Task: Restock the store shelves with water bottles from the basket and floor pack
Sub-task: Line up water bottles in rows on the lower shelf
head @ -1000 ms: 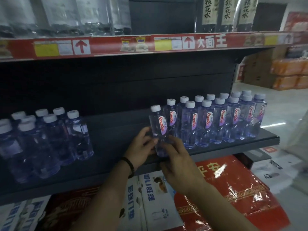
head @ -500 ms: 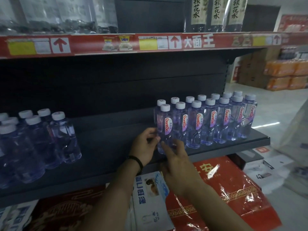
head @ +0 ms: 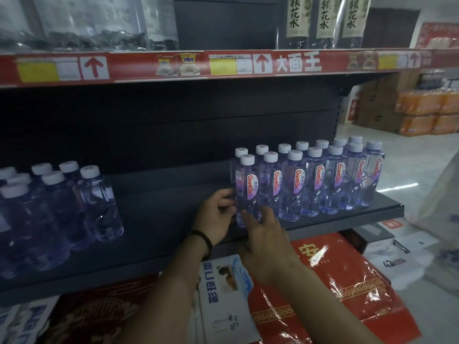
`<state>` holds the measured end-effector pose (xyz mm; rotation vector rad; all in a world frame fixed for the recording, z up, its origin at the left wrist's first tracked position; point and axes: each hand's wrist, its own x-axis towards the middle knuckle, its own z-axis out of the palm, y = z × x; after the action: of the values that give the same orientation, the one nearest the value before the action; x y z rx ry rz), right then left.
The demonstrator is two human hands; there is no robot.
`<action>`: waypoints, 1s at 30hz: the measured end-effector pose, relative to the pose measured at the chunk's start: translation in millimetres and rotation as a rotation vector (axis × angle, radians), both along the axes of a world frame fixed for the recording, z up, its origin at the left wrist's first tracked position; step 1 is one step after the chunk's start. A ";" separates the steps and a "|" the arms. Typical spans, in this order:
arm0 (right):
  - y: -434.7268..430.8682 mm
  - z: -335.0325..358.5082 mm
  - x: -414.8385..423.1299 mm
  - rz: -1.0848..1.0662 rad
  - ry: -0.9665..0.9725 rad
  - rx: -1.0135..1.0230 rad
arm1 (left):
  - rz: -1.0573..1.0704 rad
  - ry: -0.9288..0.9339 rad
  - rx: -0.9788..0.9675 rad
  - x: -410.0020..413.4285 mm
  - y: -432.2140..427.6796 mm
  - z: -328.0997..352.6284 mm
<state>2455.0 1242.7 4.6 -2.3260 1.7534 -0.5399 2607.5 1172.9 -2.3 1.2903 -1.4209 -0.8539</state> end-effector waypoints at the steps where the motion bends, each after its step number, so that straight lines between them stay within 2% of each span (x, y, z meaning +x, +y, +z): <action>1: 1.7 5.4 4.3 -0.041 -0.005 -0.010 | 0.006 -0.016 0.004 3.1 3.5 3.5; 4: 3.3 18.9 20.3 -0.103 -0.081 -0.039 | 0.057 -0.063 0.018 22.7 16.7 15.0; 10: -2.7 19.1 80.2 0.110 -0.393 -0.036 | 0.291 -0.241 -0.048 99.9 56.8 33.8; 14: -5.7 11.7 131.6 0.182 -0.578 0.085 | 0.506 -0.329 -0.072 160.9 77.0 29.9; 18: -5.3 9.3 184.6 0.236 -0.651 0.174 | 0.656 -0.490 -0.082 197.9 99.8 31.6; 23: -11.8 3.3 224.1 0.324 -0.712 0.208 | 0.725 -0.485 -0.122 213.8 109.3 24.8; 30: -43.3 -20.7 259.5 0.451 -0.858 0.281 | 0.694 -0.379 -0.101 213.4 115.7 22.4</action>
<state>2714.5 1199.3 -16.1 -1.7811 0.8217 -0.9377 2820.9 1288.6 20.1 1.7686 -1.1394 -0.0721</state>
